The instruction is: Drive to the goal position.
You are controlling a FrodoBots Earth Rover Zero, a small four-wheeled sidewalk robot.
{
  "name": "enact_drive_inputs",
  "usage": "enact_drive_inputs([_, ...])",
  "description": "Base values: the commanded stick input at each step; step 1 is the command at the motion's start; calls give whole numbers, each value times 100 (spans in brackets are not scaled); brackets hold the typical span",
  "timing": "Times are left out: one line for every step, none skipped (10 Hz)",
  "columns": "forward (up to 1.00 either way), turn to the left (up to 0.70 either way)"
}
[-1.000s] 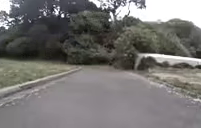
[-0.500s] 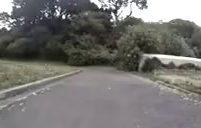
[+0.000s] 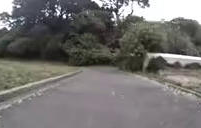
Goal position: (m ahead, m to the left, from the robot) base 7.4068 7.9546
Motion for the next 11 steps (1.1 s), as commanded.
enact_drive_inputs([100,0])
enact_drive_inputs([100,0])
enact_drive_inputs([100,0])
enact_drive_inputs([100,0])
enact_drive_inputs([100,0])
enact_drive_inputs([100,0])
enact_drive_inputs([100,0])
enact_drive_inputs([100,1])
enact_drive_inputs([100,0])
enact_drive_inputs([100,0])
enact_drive_inputs([100,3])
